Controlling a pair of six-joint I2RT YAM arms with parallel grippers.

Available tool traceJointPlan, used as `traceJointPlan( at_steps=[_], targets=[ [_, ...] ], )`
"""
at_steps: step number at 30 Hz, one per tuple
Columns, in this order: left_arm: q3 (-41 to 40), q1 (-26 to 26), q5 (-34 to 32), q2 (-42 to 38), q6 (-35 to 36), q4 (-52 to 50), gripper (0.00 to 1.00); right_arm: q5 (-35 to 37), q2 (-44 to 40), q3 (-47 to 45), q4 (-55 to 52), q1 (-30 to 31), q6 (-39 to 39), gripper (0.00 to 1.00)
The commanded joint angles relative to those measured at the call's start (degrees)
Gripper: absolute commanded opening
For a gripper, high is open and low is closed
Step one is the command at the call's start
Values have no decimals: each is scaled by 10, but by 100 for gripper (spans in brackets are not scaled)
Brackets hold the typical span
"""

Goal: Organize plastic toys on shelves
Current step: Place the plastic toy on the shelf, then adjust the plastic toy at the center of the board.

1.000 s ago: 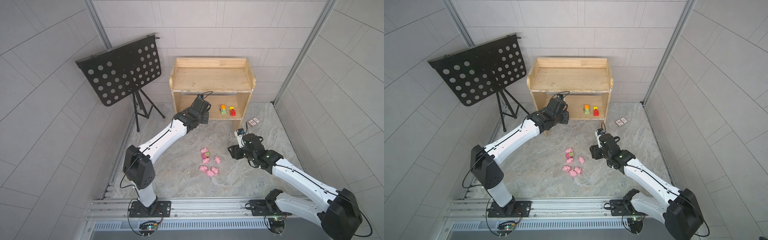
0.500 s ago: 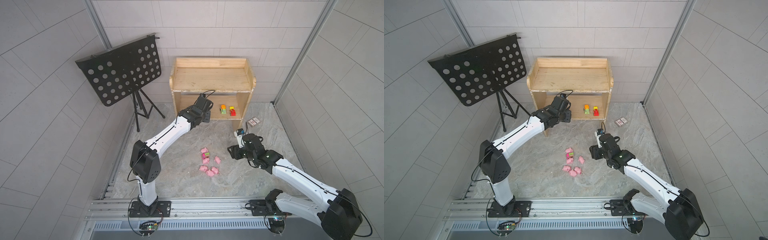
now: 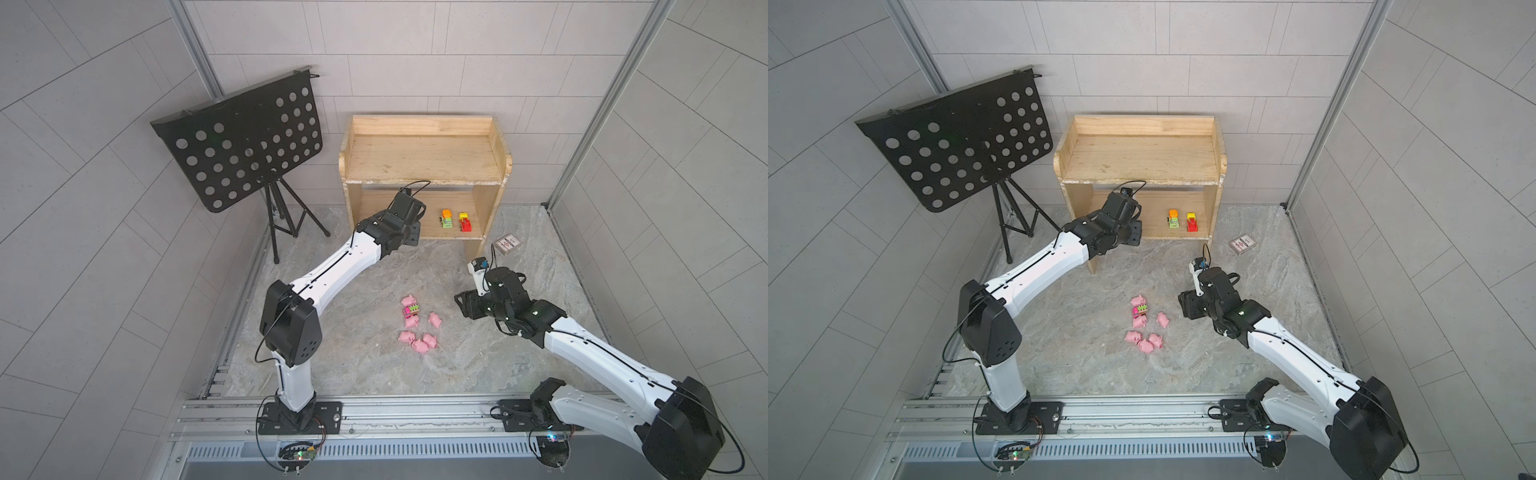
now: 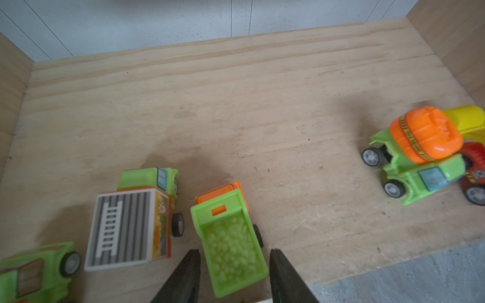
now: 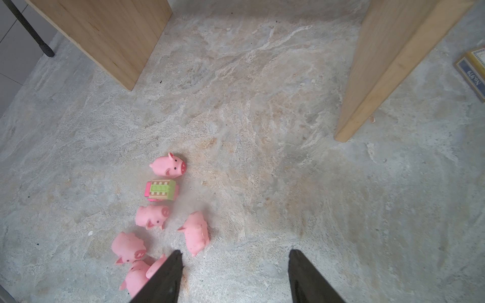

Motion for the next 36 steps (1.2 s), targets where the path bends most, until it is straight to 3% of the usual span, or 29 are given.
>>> traceJointPlan(
  at_steps=[1,10,18,27,36],
  targets=[
    [15,4,10,-4,6,-17,53,-6,1,-1,6,0,3,66],
    [-45,4,59,-71,7,-21,64,-39,33,9,11,14,-17,68],
    [-162,4,104,-171,2,-27,65,-38,96,38,15,49,-22,68],
    [-349,4,111,-244,-38,23,51,-24,194,86,21,105,-17,60],
    [-445,2,142,-196,-93,122,47,16,266,115,37,139,9,45]
  ],
)
